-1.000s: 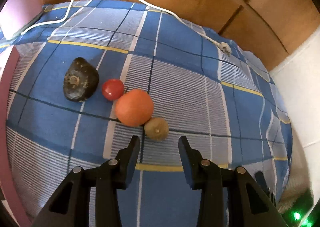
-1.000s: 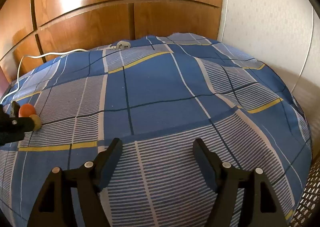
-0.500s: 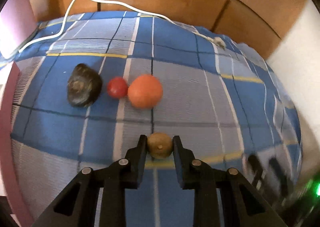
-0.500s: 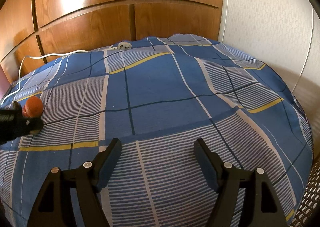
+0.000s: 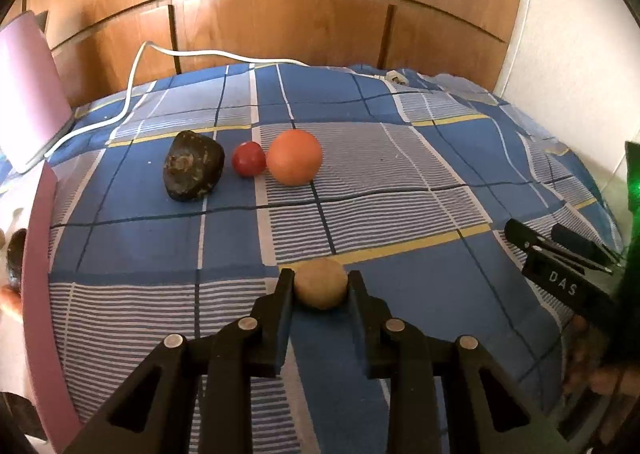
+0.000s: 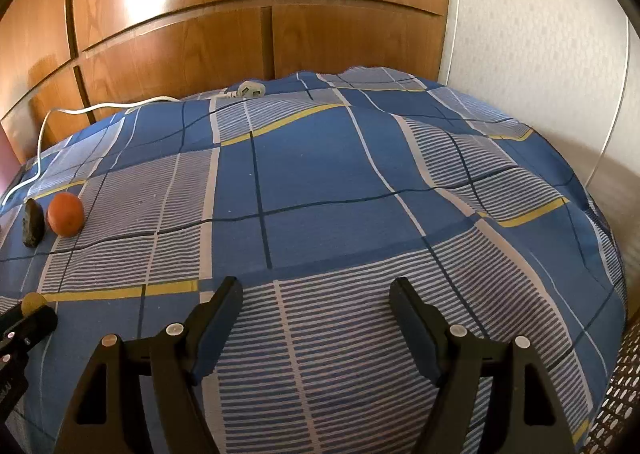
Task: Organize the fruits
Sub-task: 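Lift the brownish fruit with the left tool and carry it over the tray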
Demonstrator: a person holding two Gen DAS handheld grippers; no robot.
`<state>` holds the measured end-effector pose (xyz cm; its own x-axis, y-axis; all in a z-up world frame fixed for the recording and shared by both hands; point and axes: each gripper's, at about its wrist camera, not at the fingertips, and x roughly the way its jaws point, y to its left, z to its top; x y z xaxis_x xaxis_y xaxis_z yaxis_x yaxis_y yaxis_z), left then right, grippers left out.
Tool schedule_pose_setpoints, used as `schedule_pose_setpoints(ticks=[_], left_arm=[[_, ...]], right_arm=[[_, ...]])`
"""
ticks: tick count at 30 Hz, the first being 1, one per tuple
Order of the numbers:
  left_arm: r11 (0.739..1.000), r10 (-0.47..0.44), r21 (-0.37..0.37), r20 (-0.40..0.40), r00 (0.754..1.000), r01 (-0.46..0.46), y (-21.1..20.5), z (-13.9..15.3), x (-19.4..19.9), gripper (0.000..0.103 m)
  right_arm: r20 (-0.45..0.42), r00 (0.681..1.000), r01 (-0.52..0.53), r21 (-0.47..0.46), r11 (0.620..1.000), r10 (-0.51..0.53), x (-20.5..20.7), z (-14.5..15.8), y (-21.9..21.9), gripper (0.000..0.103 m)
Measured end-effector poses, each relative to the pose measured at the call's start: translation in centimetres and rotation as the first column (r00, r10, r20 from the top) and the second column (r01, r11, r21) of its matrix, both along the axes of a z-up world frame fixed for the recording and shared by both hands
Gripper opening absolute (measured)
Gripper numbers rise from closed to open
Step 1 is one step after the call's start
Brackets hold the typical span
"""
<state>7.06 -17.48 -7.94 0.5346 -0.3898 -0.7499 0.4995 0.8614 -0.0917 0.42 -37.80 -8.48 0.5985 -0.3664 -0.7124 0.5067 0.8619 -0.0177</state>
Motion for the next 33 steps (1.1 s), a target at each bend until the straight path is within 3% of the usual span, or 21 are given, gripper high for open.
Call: schedule_pose_setpoints(ticks=[10,17,21,28,33], left_arm=[[1.0,-0.02,0.002,0.023,1.0,0.02,0.0,-0.1,-0.3,0.026],[0.998,-0.02,-0.059,-0.084,0.996,0.015,1.4,1.2,0.1,0.025],[0.994,-0.02,-0.112,-0.061,0.998,0.013,3.0,3.5,-1.0,0.025],[0.982,0.102,-0.157,-0.043,0.994,-0.107,7.3,6.8,-0.8,0.025],[0.969,0.201,-0.143,-0.023,0.979,-0.202,10.8,7.8,-0.7,0.025]], right_arm=[[-0.002,1.0,0.001,-0.017,1.0,-0.001,0.1,-0.1,0.3,0.078],[-0.002,1.0,0.001,-0.023,1.0,-0.001,0.1,0.0,0.4,0.078],[-0.002,1.0,0.001,-0.025,1.0,-0.002,0.1,0.0,0.4,0.078],[-0.005,1.0,0.002,-0.028,1.0,-0.002,0.1,0.0,0.4,0.078],[-0.004,1.0,0.001,-0.026,1.0,-0.001,0.1,0.0,0.4,0.078]])
